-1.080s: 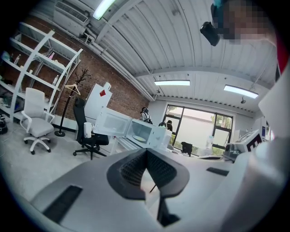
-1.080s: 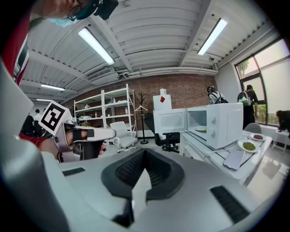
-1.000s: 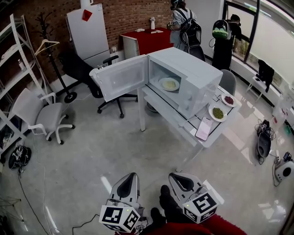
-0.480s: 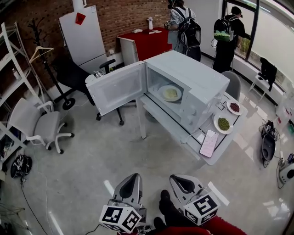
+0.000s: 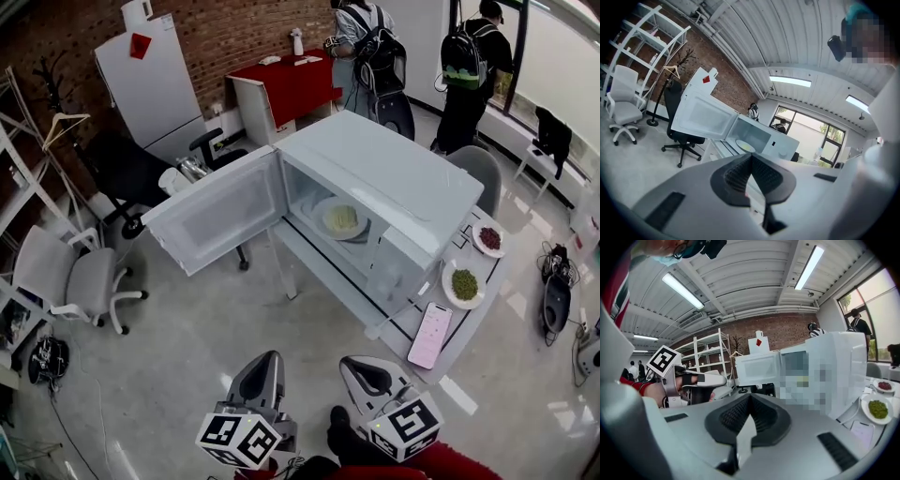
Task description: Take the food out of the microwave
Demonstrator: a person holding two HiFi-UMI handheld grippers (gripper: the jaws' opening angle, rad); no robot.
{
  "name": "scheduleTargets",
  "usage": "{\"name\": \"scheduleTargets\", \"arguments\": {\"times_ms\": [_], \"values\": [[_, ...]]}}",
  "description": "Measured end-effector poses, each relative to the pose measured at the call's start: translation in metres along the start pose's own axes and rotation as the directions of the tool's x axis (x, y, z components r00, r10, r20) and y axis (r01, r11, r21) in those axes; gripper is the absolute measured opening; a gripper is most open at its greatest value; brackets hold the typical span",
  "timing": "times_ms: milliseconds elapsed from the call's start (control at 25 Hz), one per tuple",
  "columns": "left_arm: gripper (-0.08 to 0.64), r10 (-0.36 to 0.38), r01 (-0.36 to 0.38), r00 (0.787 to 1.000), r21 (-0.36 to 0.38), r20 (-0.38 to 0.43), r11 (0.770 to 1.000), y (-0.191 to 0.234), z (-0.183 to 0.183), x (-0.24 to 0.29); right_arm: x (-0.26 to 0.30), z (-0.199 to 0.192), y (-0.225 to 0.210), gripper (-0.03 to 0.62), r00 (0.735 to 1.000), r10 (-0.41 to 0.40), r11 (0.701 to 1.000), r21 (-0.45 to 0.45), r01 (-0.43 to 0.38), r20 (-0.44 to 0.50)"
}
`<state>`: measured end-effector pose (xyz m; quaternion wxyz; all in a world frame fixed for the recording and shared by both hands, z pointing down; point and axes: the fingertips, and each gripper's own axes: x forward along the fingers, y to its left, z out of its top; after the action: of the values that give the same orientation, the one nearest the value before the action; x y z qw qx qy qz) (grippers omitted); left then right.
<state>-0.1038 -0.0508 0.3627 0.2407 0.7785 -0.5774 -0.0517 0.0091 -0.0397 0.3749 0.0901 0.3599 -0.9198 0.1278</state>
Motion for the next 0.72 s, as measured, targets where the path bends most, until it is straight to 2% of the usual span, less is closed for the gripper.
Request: {"name": "scheduleTargets", "arguments": {"times_ms": [200,480,720], "values": [[0.008,-0.020,0.020,1.000,-0.026,-0.006,0.999,0.006,0.016,0.041,0.021,0.011,-0.022,0.011,1.000,0.003,1.000,0.005,-0.003,0.000],[0.008,-0.082,0.080,0.995,-0.044,-0.059,0.996,0.016,0.025,0.094,0.050,0.025,-0.037,0.011,1.000,-0.026,0.999,0.027,0.026,0.000],[0.009,-0.151,0.131,0.977,-0.137,-0.148,0.982,0.025,0.005,0.151,0.065,0.020,-0.052,0.011,0.997,-0.076,0.997,0.032,0.076,-0.007]]}}
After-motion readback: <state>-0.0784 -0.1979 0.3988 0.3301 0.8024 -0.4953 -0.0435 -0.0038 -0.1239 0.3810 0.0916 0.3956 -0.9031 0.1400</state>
